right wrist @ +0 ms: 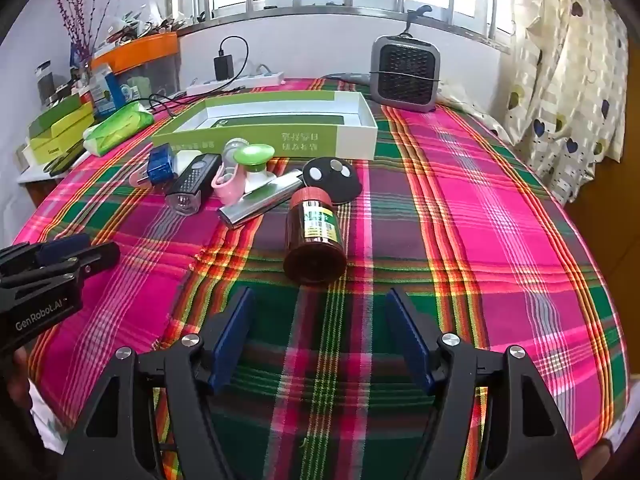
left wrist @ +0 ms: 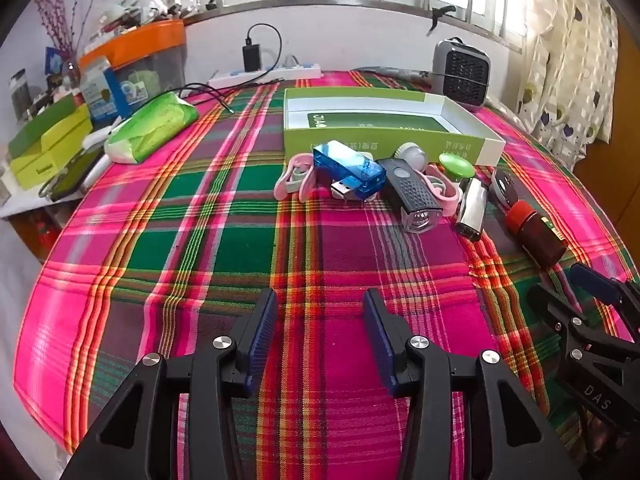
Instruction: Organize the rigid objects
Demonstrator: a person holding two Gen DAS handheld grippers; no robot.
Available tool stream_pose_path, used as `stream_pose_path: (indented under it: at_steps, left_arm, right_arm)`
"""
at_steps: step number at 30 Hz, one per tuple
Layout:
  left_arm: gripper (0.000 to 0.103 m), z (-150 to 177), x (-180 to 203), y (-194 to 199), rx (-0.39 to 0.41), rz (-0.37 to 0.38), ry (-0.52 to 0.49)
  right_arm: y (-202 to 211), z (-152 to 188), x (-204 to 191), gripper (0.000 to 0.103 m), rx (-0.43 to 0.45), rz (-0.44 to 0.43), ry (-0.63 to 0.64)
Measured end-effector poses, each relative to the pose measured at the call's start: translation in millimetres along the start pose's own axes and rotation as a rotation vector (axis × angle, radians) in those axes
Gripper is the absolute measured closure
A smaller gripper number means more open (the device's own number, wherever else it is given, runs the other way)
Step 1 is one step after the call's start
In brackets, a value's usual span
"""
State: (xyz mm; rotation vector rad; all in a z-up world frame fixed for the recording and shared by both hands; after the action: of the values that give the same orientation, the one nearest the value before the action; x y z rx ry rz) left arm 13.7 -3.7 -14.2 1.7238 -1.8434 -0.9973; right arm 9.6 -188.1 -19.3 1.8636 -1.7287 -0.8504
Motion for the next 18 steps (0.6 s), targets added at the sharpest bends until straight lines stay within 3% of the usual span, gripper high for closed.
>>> stream_pose_path:
  at_steps: [18]
  left_arm:
    - [0.06,1.3,-2.7,0.5,0.013,0.016,0.02]
  right_arm:
    - [2.3,2.7,1.4,0.035,0.012,0.002,-0.008]
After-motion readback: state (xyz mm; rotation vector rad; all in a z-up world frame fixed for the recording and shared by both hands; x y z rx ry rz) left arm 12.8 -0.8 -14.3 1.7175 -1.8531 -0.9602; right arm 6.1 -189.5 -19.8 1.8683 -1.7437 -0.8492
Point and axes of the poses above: each gripper's, at about its wrist camera, not at the fingertips, and y roughly against the way its jaws point, x to its right, z to its underside, the point moved 2 cm from there along -y, roughly the way its jaws point, and after that the axes turned 11 degrees about -y, right-handed, at the moved point
